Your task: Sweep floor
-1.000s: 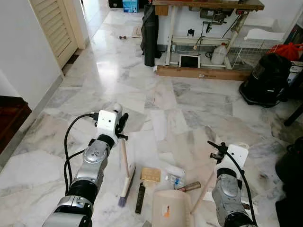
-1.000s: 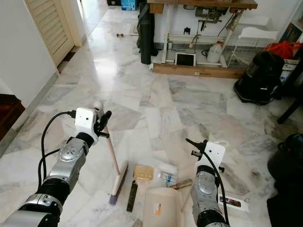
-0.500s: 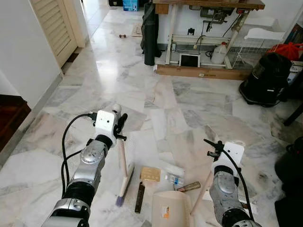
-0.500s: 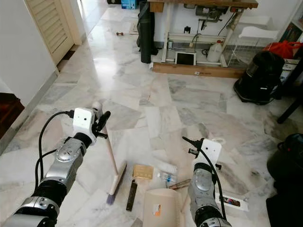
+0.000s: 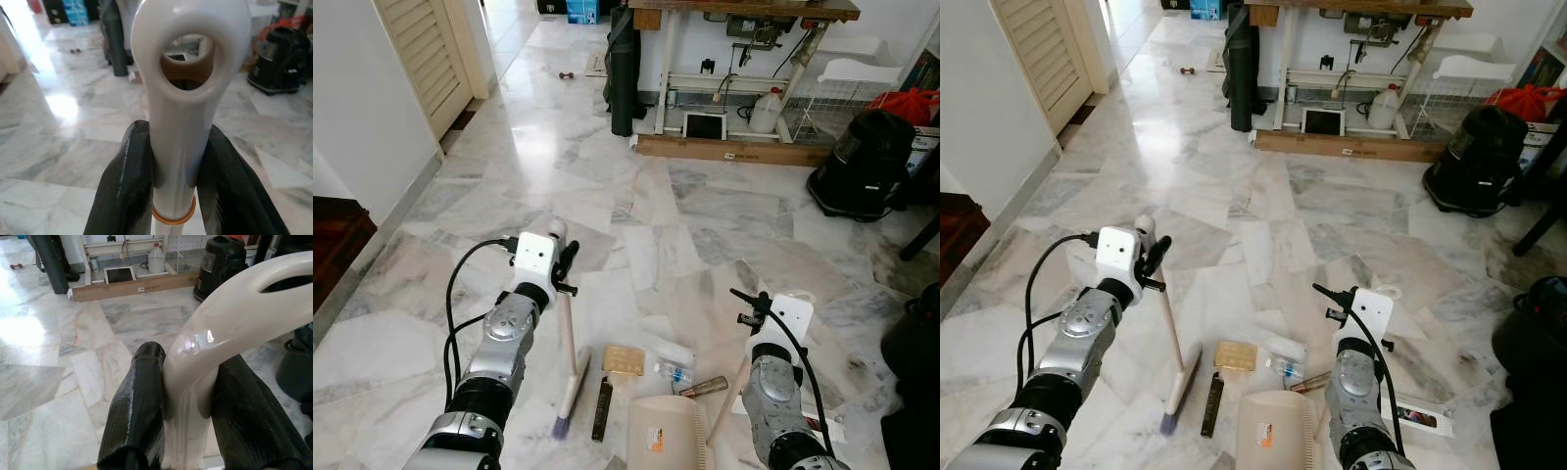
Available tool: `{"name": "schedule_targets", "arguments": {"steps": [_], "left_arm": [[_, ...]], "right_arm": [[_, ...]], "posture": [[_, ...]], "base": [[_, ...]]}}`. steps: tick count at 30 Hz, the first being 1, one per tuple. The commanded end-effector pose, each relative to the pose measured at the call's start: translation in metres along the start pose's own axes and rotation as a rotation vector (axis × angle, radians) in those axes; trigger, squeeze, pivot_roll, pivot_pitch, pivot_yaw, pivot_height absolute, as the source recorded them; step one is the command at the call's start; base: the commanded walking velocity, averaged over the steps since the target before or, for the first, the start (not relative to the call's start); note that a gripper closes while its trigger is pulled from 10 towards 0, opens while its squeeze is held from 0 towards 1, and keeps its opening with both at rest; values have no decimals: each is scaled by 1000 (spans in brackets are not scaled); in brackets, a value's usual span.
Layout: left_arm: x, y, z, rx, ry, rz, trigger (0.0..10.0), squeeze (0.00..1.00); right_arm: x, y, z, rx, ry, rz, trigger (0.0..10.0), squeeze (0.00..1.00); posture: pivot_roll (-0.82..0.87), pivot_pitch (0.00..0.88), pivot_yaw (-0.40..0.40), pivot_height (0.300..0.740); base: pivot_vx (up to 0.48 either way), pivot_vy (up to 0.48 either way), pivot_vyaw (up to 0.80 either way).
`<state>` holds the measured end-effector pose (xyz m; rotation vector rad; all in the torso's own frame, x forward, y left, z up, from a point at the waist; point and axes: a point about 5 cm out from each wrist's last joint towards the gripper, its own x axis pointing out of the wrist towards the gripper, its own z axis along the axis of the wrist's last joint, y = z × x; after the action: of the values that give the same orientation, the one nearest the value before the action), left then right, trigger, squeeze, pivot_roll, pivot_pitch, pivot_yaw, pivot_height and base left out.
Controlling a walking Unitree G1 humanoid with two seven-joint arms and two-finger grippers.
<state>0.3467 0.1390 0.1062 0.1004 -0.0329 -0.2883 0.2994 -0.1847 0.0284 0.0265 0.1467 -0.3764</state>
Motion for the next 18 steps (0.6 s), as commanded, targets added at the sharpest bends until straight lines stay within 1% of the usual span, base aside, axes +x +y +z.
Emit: {"name": "schedule_targets", "arguments": {"steps": [1, 8, 11, 13, 14, 15, 18], "left_arm": [[1, -1, -1, 19, 16, -15, 10000, 0], [0, -5, -5, 19, 46, -35, 10000, 0], [0, -8, -10, 10, 75, -61, 10000, 0], [0, -12, -15, -2, 114, -102, 10000, 0], [0, -12, -15, -2, 114, -102, 10000, 0], [0, -14, -17, -1, 140, -121, 10000, 0], [-1, -12, -22, 31, 176, -106, 10000, 0]], "right_arm": [[-2, 0, -4, 16, 24, -6, 10000, 0], [-1, -2, -4, 12, 27, -13, 10000, 0], [-1, -2, -5, 11, 30, -15, 10000, 0], [-1, -3, -5, 10, 30, -18, 10000, 0], [-1, -3, -5, 10, 30, -18, 10000, 0], [0, -3, -4, 9, 28, -19, 10000, 0], [0, -4, -4, 6, 29, -21, 10000, 0]], "posture": [[120, 78, -15, 740], [118, 84, -17, 740], [115, 77, -16, 740], [115, 72, -16, 740], [115, 72, -16, 740], [115, 72, -16, 740], [114, 60, -17, 740]], "base": [[0, 0, 0], [0, 0, 0], [0, 0, 0], [0, 0, 0], [0, 0, 0], [0, 0, 0], [0, 0, 0]]}}
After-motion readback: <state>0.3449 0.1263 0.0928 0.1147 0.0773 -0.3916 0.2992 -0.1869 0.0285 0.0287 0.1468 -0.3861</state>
